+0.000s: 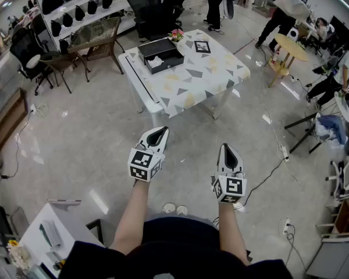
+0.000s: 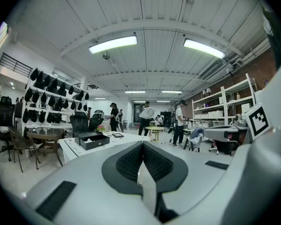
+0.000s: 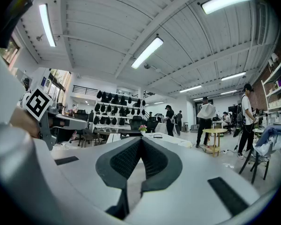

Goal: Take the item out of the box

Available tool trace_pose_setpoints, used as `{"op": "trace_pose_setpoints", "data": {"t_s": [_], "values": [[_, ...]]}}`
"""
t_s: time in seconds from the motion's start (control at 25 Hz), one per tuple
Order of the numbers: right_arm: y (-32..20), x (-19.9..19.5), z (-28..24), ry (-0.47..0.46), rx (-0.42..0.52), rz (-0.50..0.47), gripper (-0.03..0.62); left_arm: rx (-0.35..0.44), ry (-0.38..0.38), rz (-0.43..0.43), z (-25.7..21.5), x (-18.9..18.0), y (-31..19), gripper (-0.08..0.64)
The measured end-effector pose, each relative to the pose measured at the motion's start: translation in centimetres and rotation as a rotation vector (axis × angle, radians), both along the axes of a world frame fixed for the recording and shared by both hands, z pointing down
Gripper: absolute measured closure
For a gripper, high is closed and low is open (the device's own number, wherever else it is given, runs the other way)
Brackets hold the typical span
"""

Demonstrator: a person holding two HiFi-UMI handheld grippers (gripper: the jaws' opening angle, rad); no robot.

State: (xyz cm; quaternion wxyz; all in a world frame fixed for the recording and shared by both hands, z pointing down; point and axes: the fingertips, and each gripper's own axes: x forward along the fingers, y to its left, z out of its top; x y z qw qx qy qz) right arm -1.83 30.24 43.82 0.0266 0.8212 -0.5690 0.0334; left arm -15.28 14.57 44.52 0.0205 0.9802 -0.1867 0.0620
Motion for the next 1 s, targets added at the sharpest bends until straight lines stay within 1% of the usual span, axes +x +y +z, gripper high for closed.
{"op": "trace_pose_setpoints", "data": {"t_s": [0.12, 0.24, 0.4, 0.56, 0.8, 1.0], "values": [[-0.1, 0.2, 0.1, 0.021, -0.004, -0.004, 0.591, 0.001, 0.002, -0.002, 0.0, 0.1, -0.2, 0.54], [0.2, 0.4, 0.7, 0.038, -0.027, 0.007, 0.591, 0.001, 0.002, 0.001, 0.1, 0.1, -0.1, 0.54], [0.1, -0.1, 0.0, 0.024, -0.002, -0.004, 0.591, 0.001, 0.0, 0.005, 0.1, 0.0, 0.3, 0.54], [0.4, 0.1, 0.6, 0.041, -0.03, 0.002, 0.591, -0.001, -0.001, 0.007, 0.0, 0.0, 0.5, 0.54], [0.7, 0.3, 0.6, 0.013, 0.003, 0.013, 0.591, -0.006, -0.004, 0.012, 0.2, 0.0, 0.8, 0.54], [0.9, 0.2, 0.6, 0.007, -0.005, 0.017, 0.591, -0.024, -0.008, 0.014, 0.7, -0.3, 0.9, 0.54]]}}
